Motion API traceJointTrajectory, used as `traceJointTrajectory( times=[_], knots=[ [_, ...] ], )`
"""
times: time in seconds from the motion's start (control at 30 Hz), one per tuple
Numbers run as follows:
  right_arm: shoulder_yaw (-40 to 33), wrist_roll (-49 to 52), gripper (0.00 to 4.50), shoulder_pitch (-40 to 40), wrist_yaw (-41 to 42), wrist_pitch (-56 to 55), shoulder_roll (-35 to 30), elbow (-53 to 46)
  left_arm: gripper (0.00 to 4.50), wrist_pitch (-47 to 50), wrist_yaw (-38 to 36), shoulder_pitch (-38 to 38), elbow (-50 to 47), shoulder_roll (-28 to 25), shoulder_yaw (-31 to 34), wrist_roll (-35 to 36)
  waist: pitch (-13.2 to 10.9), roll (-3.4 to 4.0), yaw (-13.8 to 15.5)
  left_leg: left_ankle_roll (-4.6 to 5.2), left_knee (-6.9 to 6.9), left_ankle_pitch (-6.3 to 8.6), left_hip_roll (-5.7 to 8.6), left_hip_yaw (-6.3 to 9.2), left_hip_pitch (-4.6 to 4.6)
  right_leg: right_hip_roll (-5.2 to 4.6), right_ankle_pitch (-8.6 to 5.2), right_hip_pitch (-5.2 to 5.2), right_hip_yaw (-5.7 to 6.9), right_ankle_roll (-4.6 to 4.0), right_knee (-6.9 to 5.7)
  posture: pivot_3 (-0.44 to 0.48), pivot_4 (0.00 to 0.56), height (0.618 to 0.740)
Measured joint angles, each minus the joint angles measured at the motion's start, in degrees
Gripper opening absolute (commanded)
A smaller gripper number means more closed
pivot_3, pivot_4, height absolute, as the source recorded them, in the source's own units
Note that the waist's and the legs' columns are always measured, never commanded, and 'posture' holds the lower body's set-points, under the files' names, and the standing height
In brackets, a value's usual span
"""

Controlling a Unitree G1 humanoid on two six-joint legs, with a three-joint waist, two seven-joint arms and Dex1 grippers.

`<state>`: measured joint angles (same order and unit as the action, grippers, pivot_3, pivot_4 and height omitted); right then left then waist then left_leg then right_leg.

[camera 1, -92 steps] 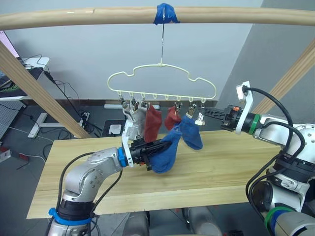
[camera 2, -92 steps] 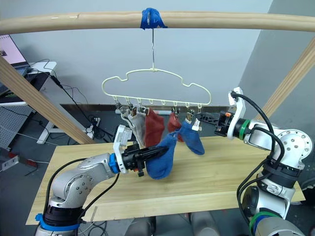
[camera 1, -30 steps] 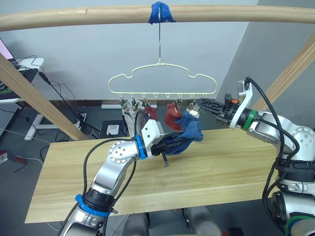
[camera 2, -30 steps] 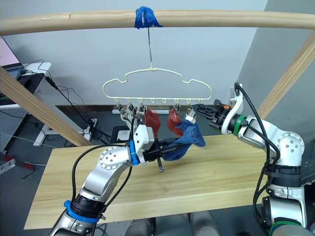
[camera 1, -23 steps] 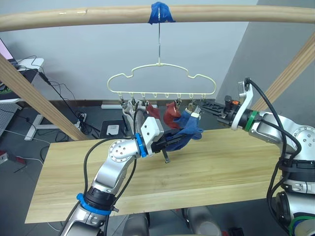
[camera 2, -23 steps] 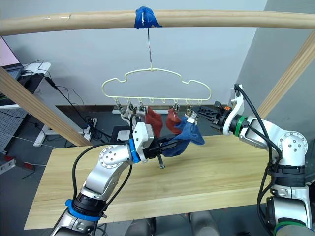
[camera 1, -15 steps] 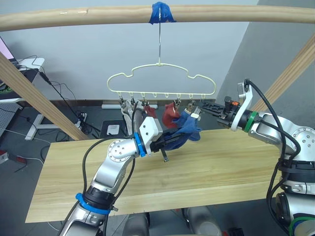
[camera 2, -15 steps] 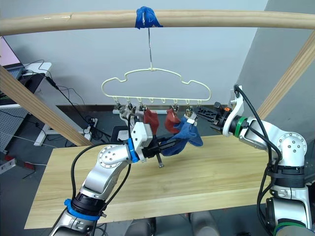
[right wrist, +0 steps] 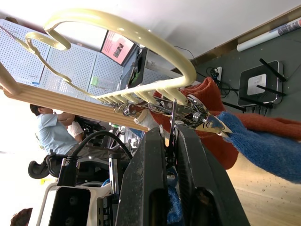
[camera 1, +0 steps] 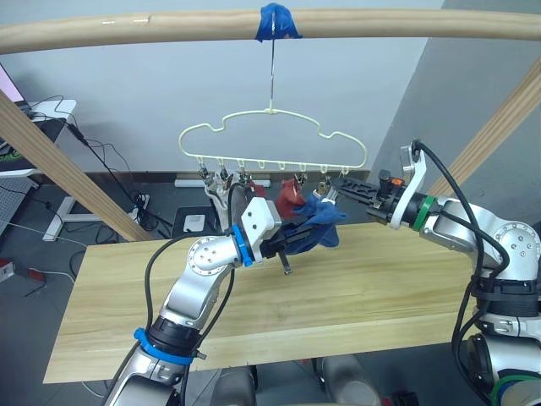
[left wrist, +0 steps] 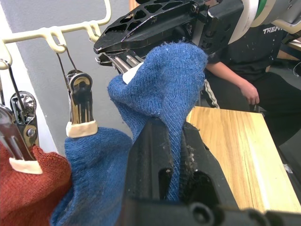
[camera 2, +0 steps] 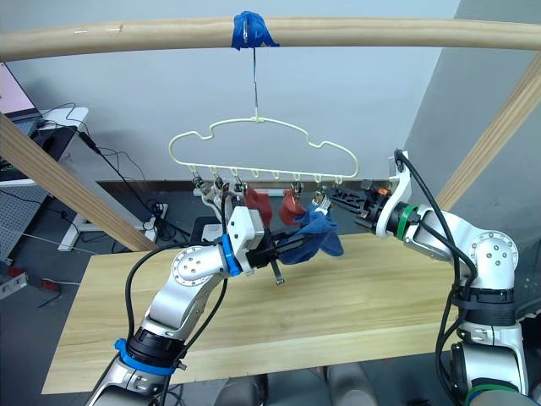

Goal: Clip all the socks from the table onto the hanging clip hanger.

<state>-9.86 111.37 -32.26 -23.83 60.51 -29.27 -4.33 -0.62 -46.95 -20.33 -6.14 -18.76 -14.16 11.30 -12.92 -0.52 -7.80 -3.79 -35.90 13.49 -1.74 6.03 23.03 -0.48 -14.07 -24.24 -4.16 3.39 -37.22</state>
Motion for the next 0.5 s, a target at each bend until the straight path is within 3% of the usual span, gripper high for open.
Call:
traceJointTrajectory(
  times=[0.4, 0.5],
  knots=[
    [1.0, 0.0, 4.25, 0.2, 1.4, 0.0, -3.1, -0.2, 0.0, 0.1, -1.2, 0.0, 0.0, 0.0, 0.0, 0.1, 0.0, 0.0, 0.0, 0.0, -0.01, 0.0, 0.0, -0.01, 0.0, 0.0, 0.0, 0.01, -0.01, 0.0, 0.01, -0.159, 0.219, 0.74],
    [-0.1, 0.1, 4.43, 1.3, 2.3, 0.0, -6.2, -0.7, 0.0, 0.1, -1.6, 0.0, 0.0, -0.1, 0.0, 0.2, 0.0, 0.0, 0.1, 0.0, 0.0, 0.0, 0.0, -0.01, 0.01, 0.0, 0.0, 0.01, 0.0, 0.0, 0.02, -0.18, 0.219, 0.74]
  ],
)
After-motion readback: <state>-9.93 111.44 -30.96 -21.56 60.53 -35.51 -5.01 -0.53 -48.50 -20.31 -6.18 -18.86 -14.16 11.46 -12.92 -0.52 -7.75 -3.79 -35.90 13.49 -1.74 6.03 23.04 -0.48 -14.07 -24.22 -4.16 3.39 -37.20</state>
